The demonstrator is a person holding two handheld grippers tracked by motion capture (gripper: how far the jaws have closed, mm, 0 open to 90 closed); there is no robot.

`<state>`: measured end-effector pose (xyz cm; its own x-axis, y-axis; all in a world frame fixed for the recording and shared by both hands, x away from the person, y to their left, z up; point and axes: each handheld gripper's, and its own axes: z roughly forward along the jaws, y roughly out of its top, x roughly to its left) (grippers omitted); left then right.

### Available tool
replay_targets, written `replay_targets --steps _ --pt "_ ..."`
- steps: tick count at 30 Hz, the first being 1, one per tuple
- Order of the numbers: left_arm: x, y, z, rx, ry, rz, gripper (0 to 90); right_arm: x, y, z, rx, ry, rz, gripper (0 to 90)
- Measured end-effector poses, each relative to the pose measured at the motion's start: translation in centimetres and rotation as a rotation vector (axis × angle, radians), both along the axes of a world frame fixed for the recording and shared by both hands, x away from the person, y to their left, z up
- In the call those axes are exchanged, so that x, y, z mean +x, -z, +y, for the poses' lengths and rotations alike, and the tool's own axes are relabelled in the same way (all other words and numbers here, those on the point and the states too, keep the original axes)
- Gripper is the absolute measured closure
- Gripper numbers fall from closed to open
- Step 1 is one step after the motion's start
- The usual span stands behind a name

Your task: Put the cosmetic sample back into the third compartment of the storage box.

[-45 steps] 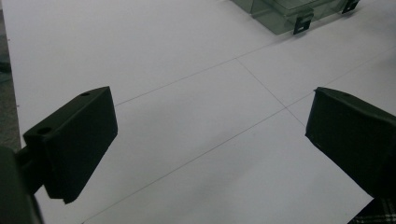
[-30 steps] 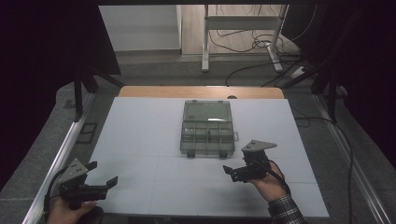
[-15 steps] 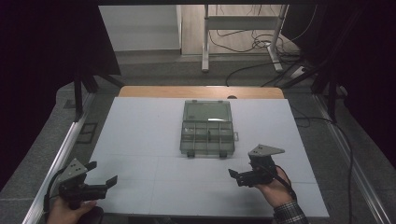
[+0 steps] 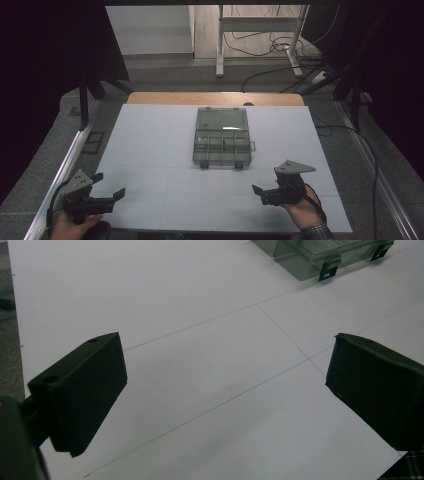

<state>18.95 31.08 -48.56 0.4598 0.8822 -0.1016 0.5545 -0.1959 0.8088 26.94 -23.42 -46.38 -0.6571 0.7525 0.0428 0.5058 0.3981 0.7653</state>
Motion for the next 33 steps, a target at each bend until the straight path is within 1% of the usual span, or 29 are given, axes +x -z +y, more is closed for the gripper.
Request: replay_targets --steps 8,13,23,28,33 --pt "0.0 0.0 0.1 -0.007 -0.005 0.002 3.4 -0.7 -0.1 -1.1 -0.003 0.02 -0.002 1.6" --pt "0.0 0.0 0.1 -0.008 -0.005 0.002 3.4 -1.1 -0.1 -1.8 -0.008 0.042 -0.007 1.3" --pt "0.0 0.0 0.1 -0.01 -0.005 0.003 3.4 -1.9 -0.2 -3.1 0.006 0.082 -0.01 0.6" --pt "0.0 0.0 0.1 -0.01 -0.006 0.003 3.4 -2.3 -0.1 -3.9 -0.026 0.111 -0.008 0.4" --pt "0.0 0.0 0.1 -0.009 -0.005 0.003 3.4 -3.0 -0.1 -4.7 -0.017 0.139 -0.011 0.3"
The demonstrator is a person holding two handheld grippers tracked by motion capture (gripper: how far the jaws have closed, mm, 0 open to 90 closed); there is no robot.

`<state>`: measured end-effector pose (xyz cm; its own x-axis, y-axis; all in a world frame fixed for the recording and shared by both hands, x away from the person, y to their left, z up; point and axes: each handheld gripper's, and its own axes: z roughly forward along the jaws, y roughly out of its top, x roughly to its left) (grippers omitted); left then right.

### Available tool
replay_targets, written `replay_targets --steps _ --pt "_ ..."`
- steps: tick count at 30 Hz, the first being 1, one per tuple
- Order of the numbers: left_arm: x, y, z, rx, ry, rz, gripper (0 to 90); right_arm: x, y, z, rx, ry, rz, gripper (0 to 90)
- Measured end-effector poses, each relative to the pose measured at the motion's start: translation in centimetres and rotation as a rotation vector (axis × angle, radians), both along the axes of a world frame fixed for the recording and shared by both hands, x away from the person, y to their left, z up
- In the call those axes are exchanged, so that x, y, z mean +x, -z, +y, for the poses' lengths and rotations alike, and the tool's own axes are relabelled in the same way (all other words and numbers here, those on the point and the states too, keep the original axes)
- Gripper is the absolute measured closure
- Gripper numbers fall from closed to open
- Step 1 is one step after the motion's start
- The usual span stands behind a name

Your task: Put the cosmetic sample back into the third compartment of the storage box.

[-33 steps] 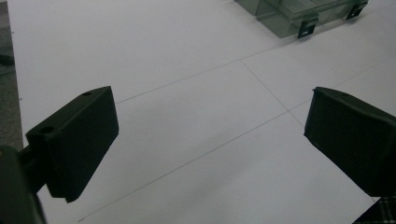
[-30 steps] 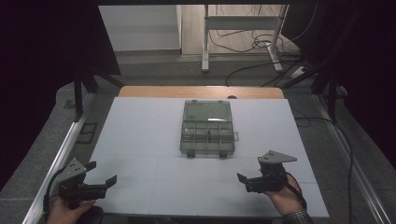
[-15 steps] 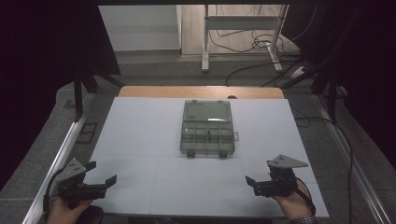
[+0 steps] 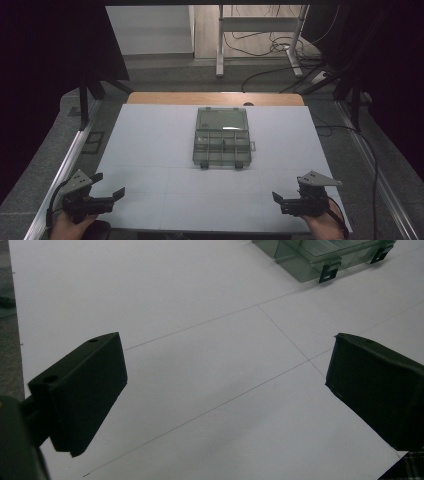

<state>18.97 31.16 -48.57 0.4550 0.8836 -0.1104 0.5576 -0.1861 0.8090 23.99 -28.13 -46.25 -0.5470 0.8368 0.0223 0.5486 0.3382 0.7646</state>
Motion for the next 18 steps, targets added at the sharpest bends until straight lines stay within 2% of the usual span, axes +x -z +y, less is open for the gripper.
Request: replay_targets --steps 11,18 --pt "0.0 0.0 0.1 -0.004 -0.001 0.001 3.4 -1.5 0.3 -1.3 -0.013 0.041 0.02 0.3" --pt "0.1 0.0 0.1 -0.008 -0.003 0.004 3.4 -1.5 0.4 -1.8 0.003 0.055 0.036 0.4"
